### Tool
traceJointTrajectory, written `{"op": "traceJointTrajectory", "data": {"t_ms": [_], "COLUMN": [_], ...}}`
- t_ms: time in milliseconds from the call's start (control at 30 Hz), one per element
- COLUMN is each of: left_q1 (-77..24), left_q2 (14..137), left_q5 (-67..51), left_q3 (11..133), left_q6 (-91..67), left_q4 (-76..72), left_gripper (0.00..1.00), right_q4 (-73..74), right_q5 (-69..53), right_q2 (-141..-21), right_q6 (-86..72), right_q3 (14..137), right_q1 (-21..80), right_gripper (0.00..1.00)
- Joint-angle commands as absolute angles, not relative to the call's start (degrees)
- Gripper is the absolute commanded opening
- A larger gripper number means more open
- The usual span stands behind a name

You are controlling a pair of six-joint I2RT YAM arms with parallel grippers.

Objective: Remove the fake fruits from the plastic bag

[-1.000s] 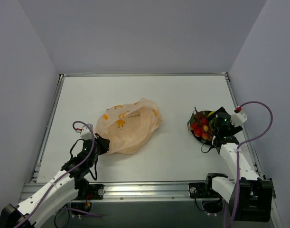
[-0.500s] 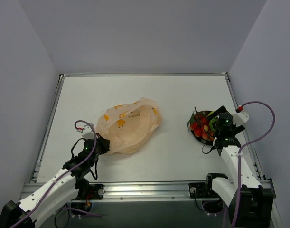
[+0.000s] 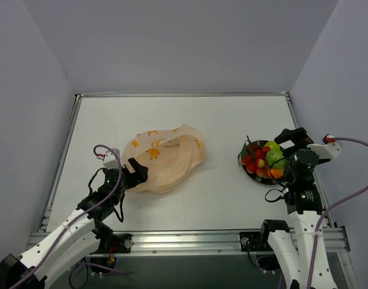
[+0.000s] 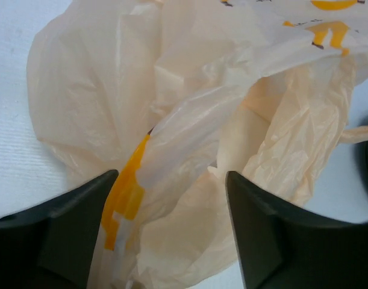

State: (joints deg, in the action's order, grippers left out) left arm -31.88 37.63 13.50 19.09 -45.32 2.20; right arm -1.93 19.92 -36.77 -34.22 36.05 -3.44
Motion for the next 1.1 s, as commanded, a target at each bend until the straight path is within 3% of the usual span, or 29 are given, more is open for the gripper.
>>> {"op": "traceJointTrajectory", "data": {"t_ms": [0, 33, 67, 267, 500, 633, 1067], "left_q1": [-32.3, -32.3, -32.3, -32.3, -32.2, -32.3, -32.3], "left_q2": [37.4, 37.2, 36.9, 33.1, 30.8, 32.5, 32.8], "left_q5": [14.0, 13.9, 13.6, 15.5, 25.7, 28.5, 21.3], "left_q3": [23.7, 24.3, 25.9, 36.4, 59.0, 66.4, 59.2], "left_q6": [-45.5, -45.8, -46.1, -44.0, -29.1, -22.9, -22.3], "left_q4": [5.5, 6.1, 7.7, 20.4, 35.5, 39.2, 36.5], "left_gripper": [0.86, 0.98, 0.94, 0.94, 0.94, 0.94, 0.94], "right_q4": [-0.8, -1.4, -2.3, -9.1, -16.3, -26.2, -28.7], "right_q5": [14.0, 12.1, 7.4, -5.4, -16.8, -29.2, -26.1], "right_q2": [-34.5, -34.6, -34.8, -34.6, -31.6, -32.1, -36.2], "right_q6": [-33.3, -33.6, -33.7, -35.9, -38.6, -42.8, -44.6], "right_q3": [40.3, 40.8, 41.0, 40.7, 38.0, 35.9, 32.7], "right_q1": [-3.6, -3.5, -3.4, -2.1, -0.4, 1.0, 3.6], "right_gripper": [1.0, 1.0, 1.0, 1.0, 1.0, 1.0, 1.0]}}
